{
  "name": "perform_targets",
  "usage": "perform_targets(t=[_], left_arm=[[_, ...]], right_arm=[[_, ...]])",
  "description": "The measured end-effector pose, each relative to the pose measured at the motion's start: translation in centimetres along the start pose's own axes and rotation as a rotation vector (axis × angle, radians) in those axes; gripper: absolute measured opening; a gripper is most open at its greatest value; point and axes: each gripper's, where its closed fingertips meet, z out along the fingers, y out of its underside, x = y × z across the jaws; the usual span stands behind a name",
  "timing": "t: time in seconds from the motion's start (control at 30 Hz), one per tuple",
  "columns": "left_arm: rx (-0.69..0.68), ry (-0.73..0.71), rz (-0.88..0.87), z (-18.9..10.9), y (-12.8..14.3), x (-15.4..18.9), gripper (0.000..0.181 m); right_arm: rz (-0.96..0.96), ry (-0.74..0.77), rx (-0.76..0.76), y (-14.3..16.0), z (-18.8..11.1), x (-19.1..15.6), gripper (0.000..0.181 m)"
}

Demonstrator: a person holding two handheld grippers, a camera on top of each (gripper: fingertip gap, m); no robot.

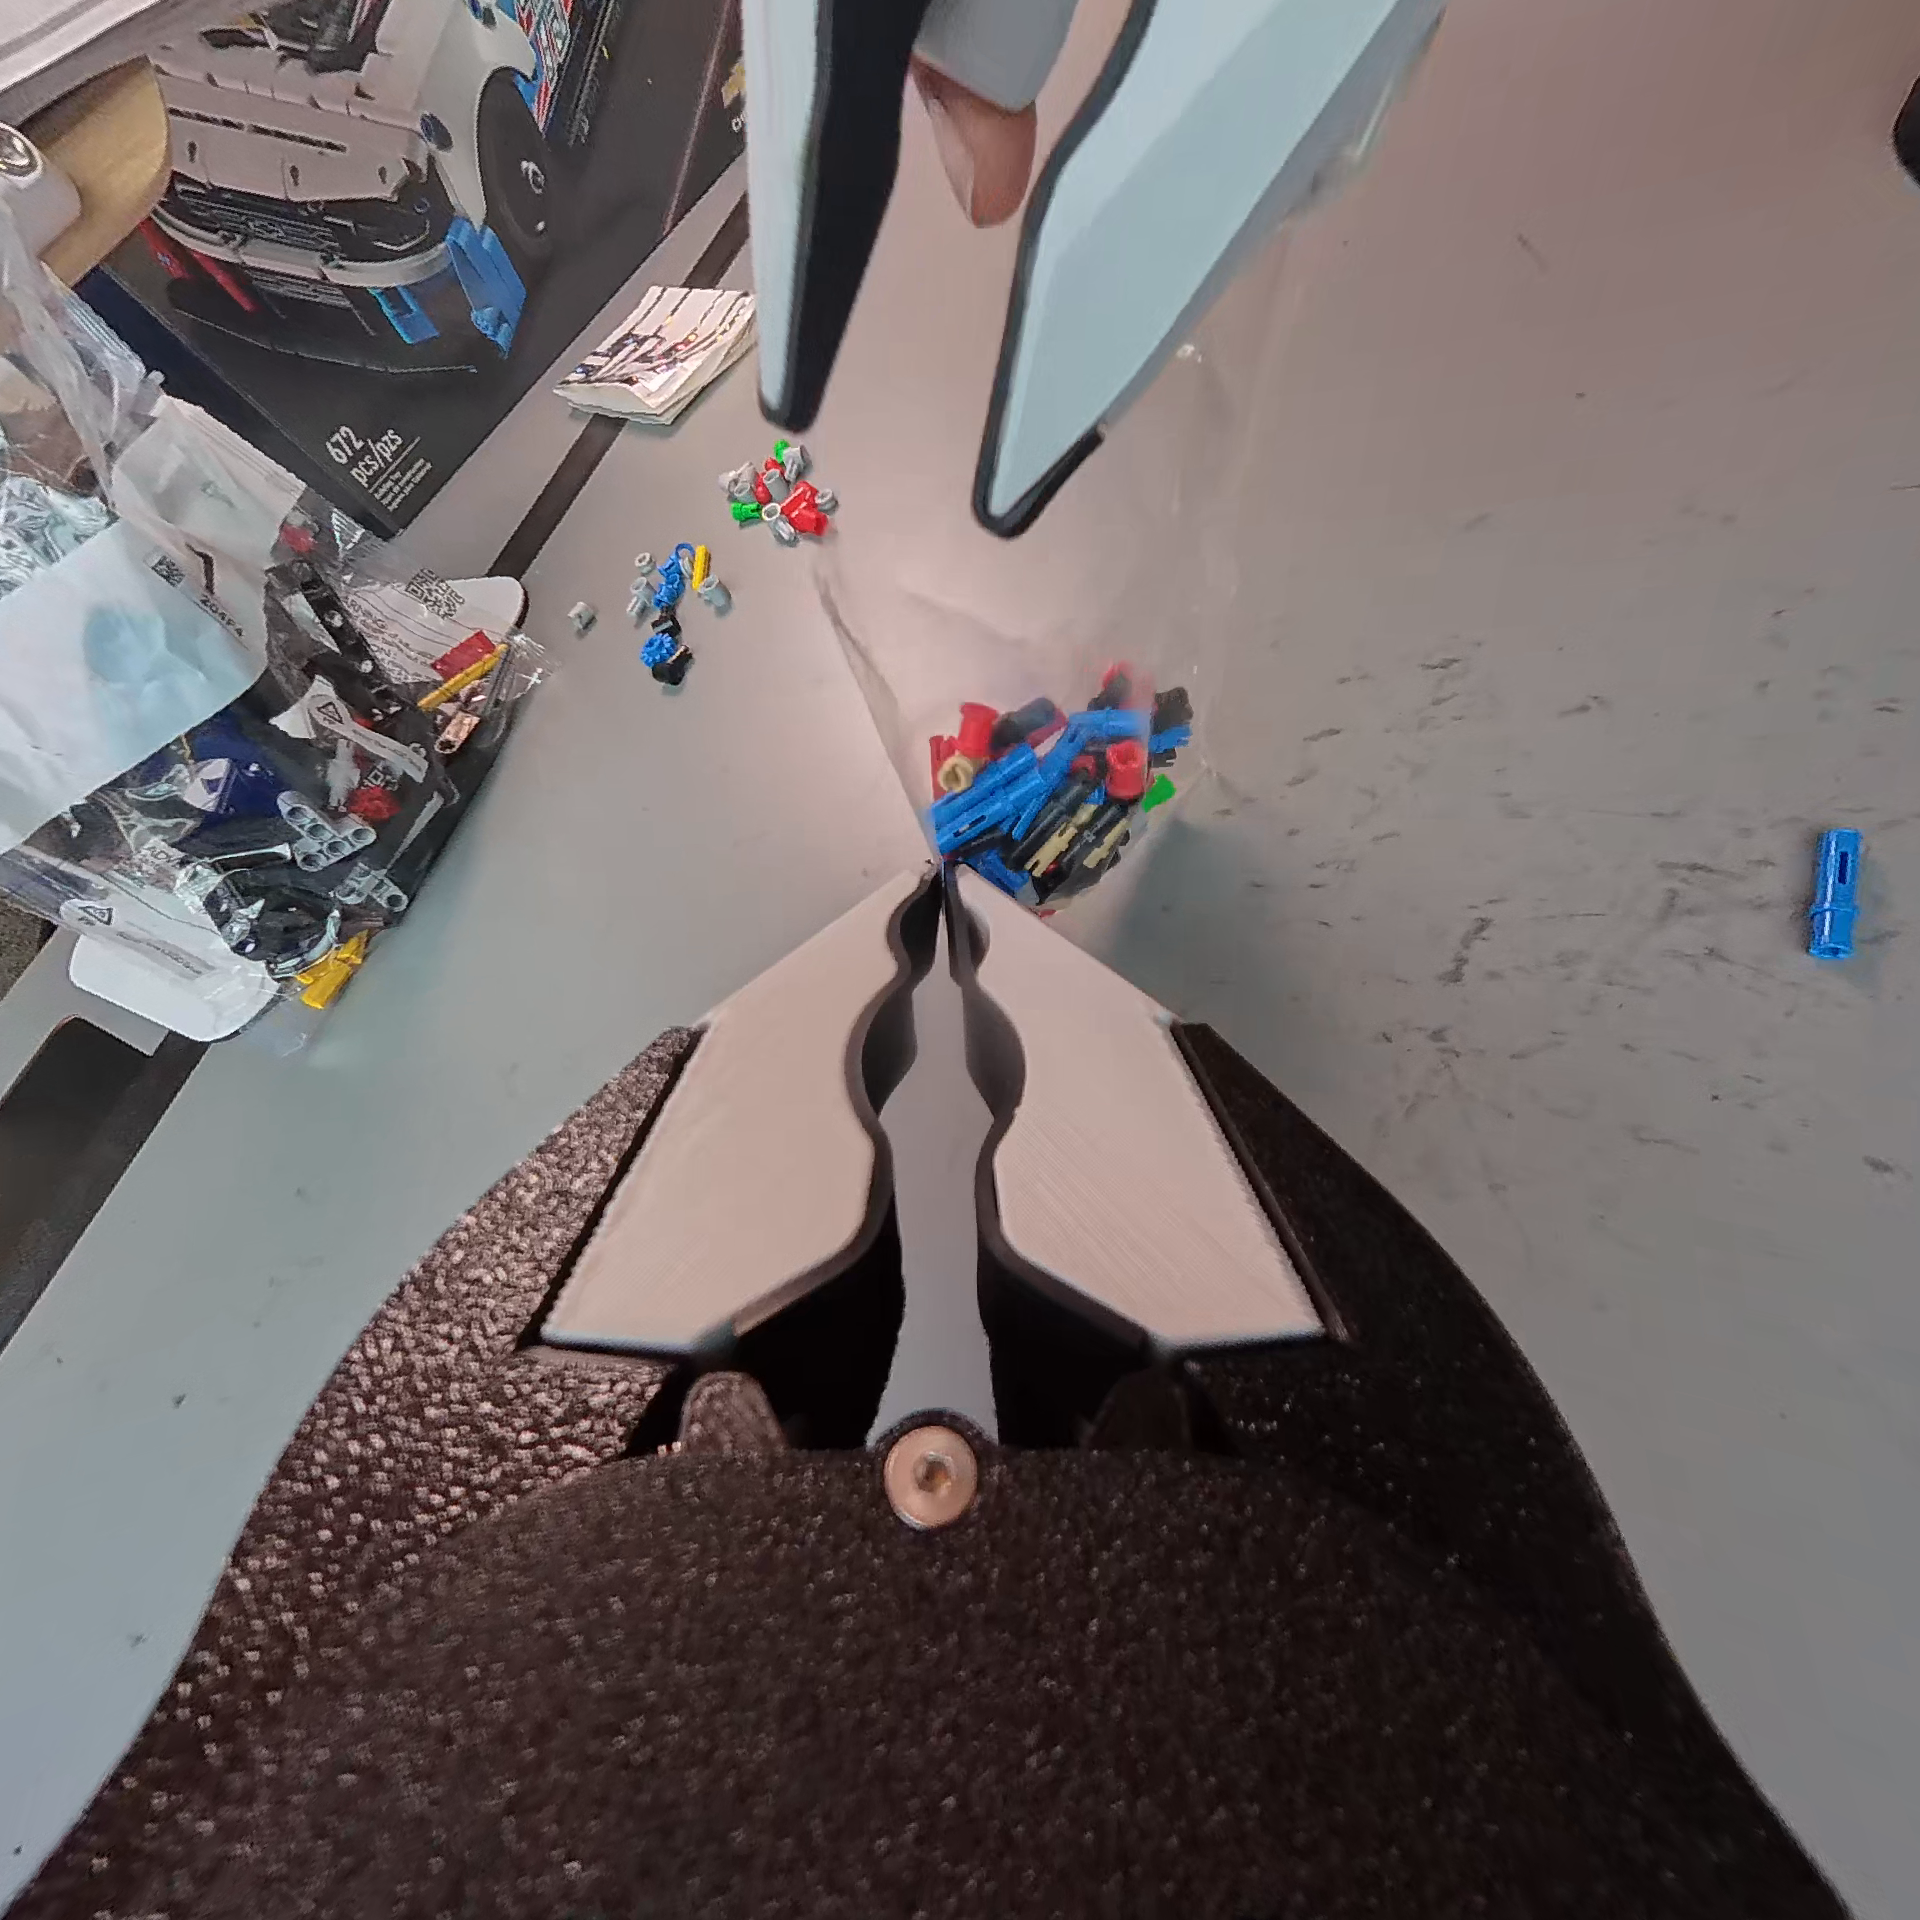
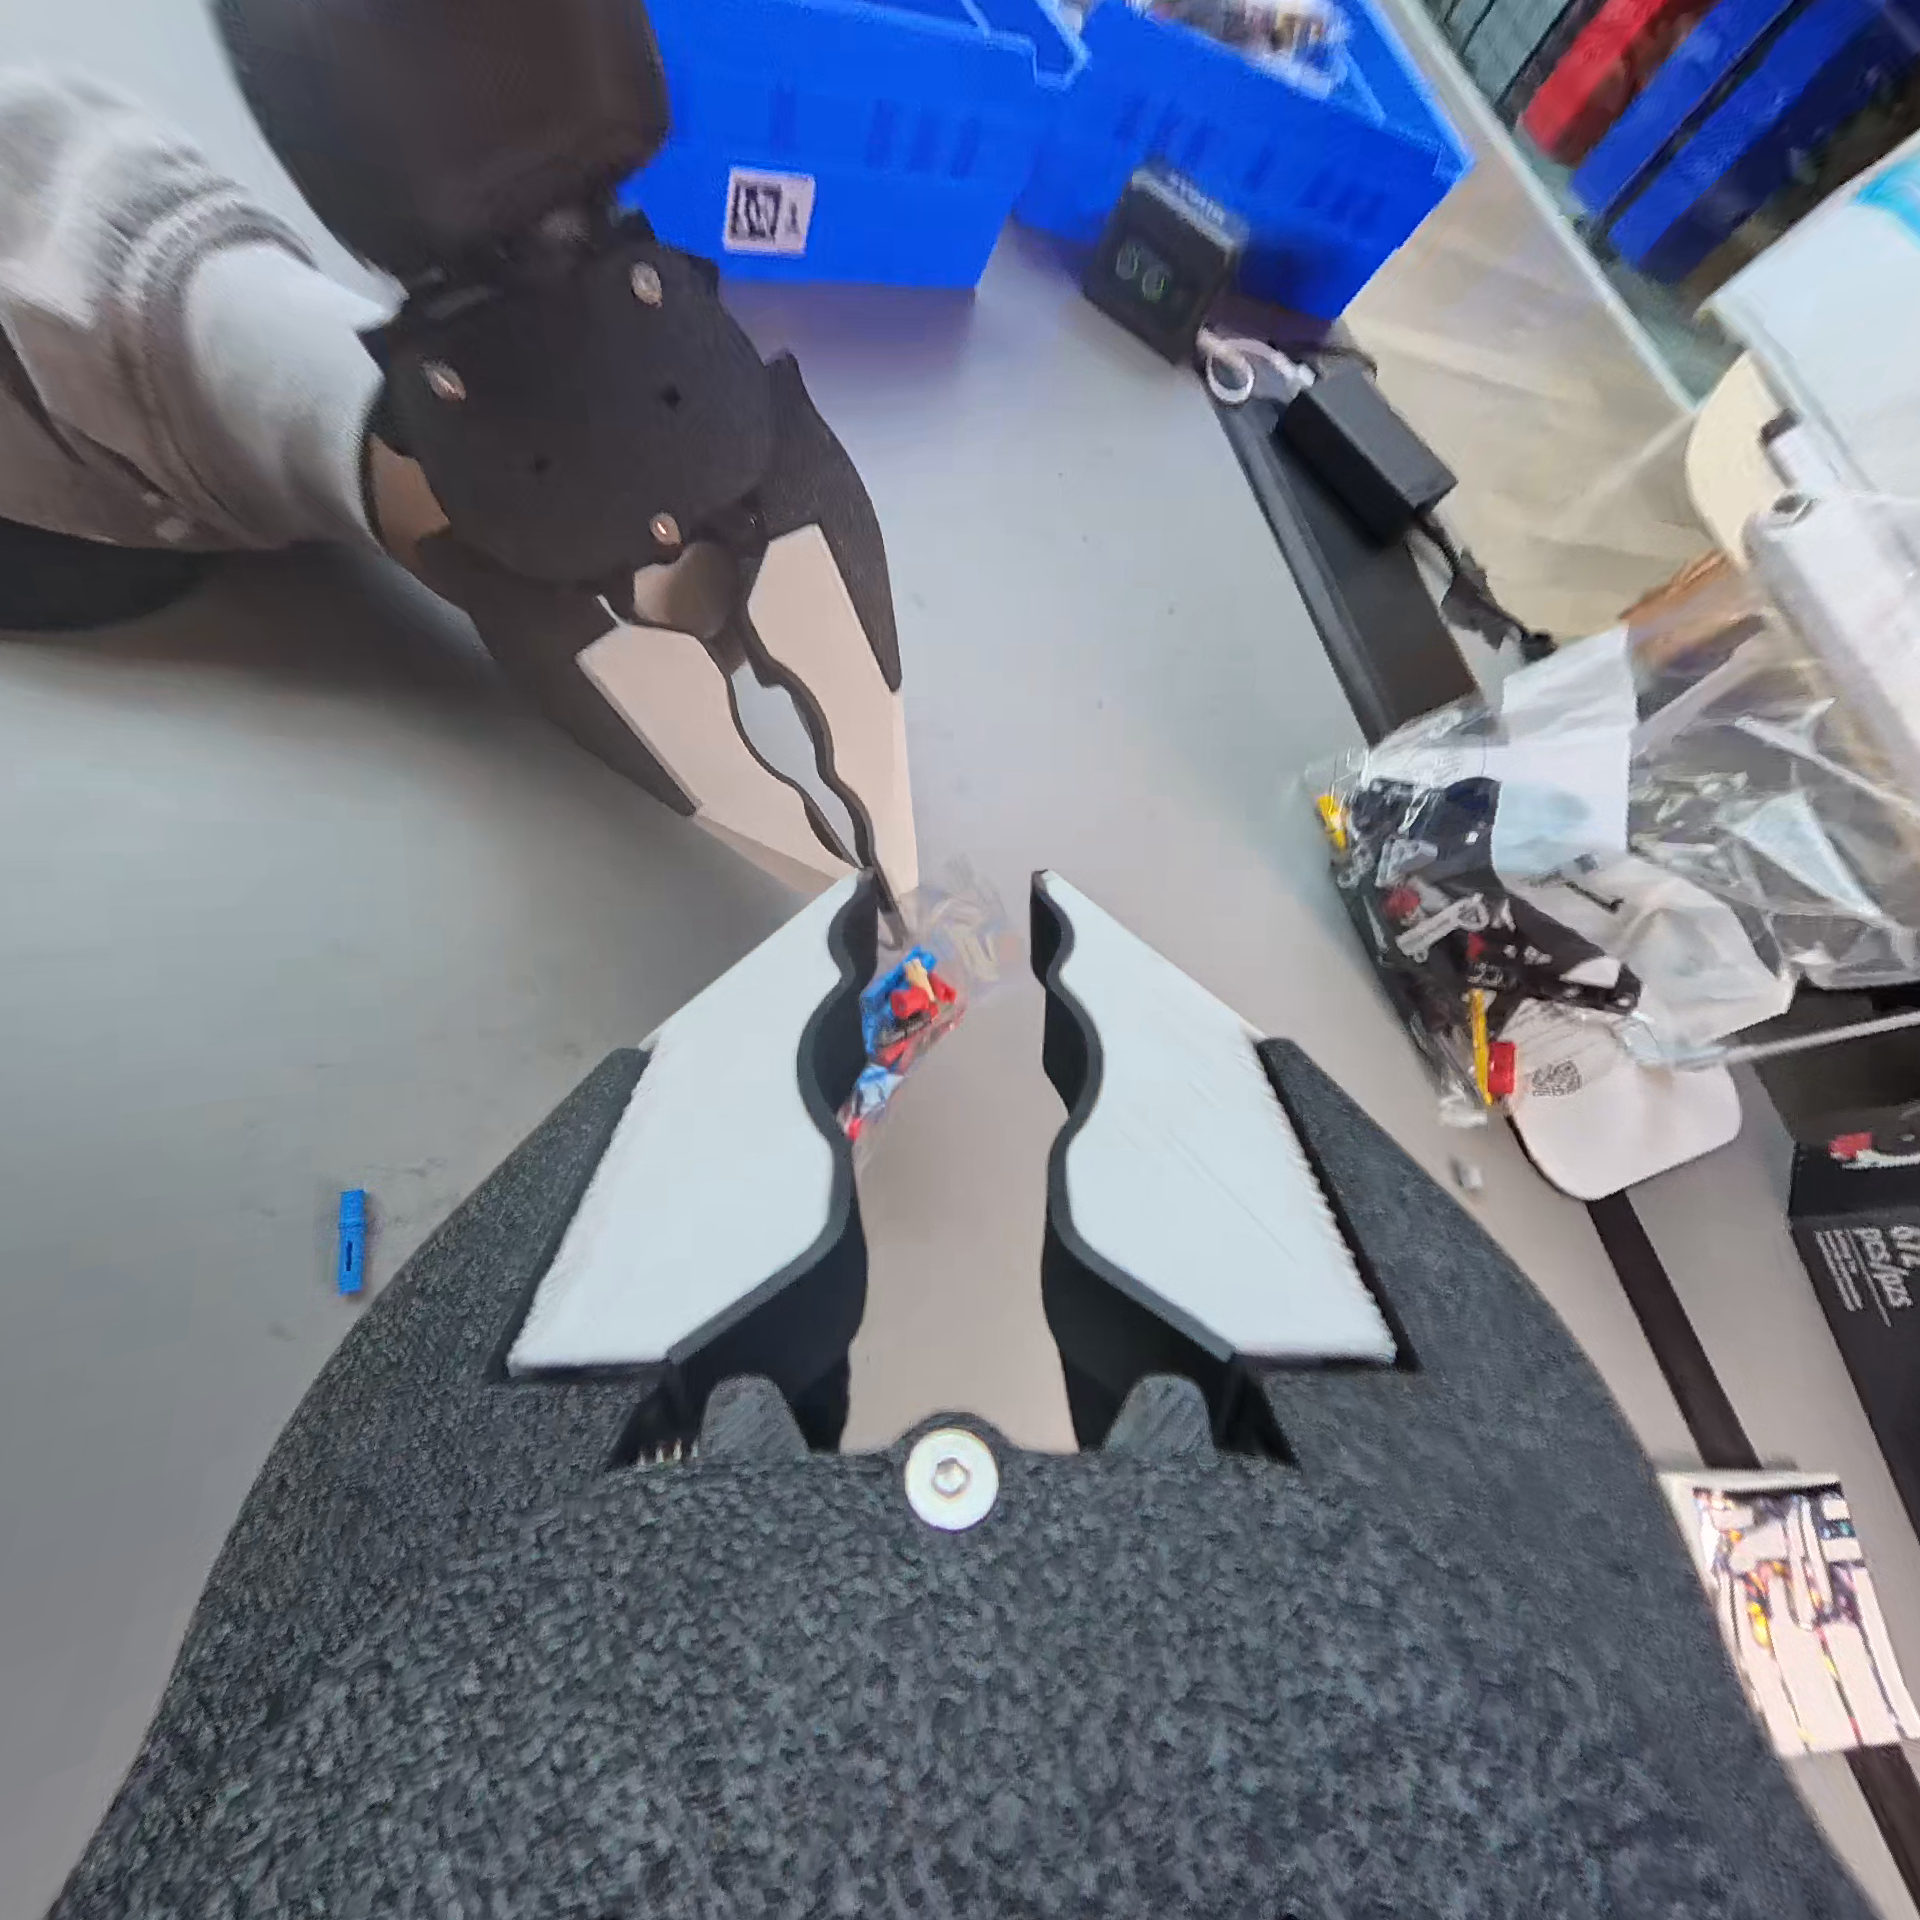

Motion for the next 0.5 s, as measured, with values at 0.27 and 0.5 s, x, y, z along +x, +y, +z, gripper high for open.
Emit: perform_targets(t=[0.27, 0.5], left_arm=[[-0.021, -0.003, -0.025, 0.2, 0.6, -0.3, 0.001], [-0.019, -0.012, -0.032, 0.2, 0.6, -0.5, 0.001]], right_arm=[[-0.094, -0.416, -0.093, 4.0, -2.5, -12.1, 0.02], [-0.041, -0.492, -0.243, 9.5, -1.2, -15.3, 0.004]])
